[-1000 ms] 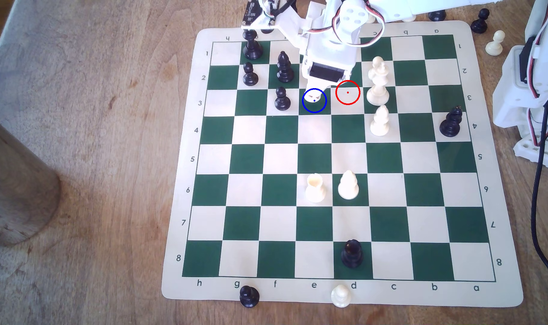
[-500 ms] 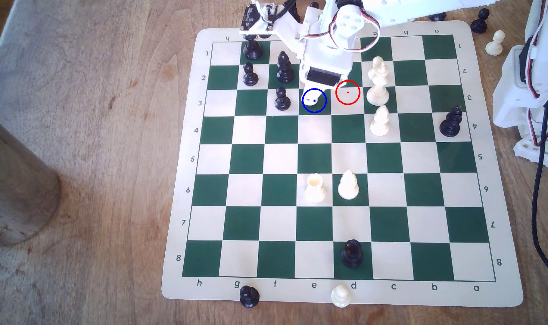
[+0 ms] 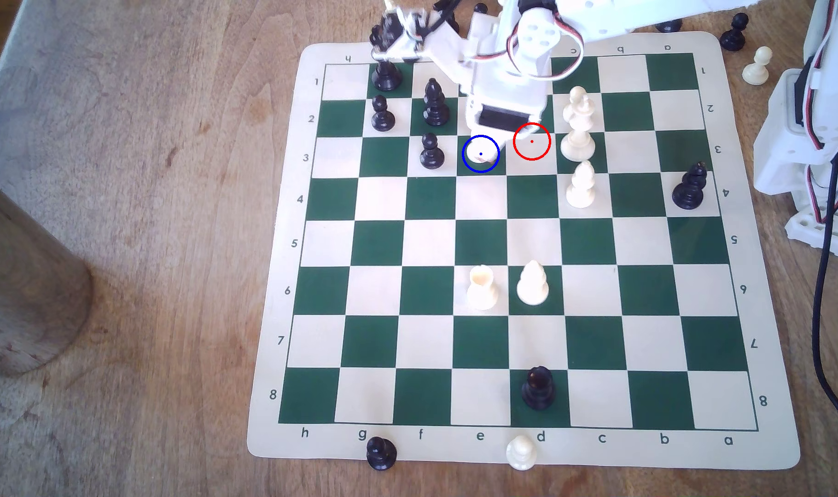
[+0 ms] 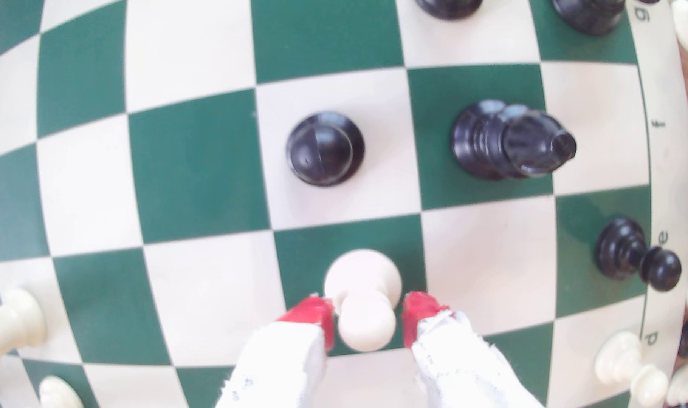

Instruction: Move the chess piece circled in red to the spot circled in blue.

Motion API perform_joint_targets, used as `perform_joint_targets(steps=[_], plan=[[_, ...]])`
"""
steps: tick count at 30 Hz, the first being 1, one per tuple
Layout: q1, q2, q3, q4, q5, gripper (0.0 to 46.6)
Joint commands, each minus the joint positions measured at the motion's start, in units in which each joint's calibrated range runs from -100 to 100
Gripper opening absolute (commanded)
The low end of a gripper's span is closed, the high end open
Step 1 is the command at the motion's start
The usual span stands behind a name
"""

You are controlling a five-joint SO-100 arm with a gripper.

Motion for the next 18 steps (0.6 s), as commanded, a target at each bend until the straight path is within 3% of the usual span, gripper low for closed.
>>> perform_joint_targets(steps=[1, 7, 18], plan=[[0.24, -3.97, -0.51, 0.36, -0.2, 14.9], [0.32, -7.79, 1.03, 1.59, -0.39, 18.6], [-3.43, -25.71, 9.73, 10.6, -0.93, 16.7]])
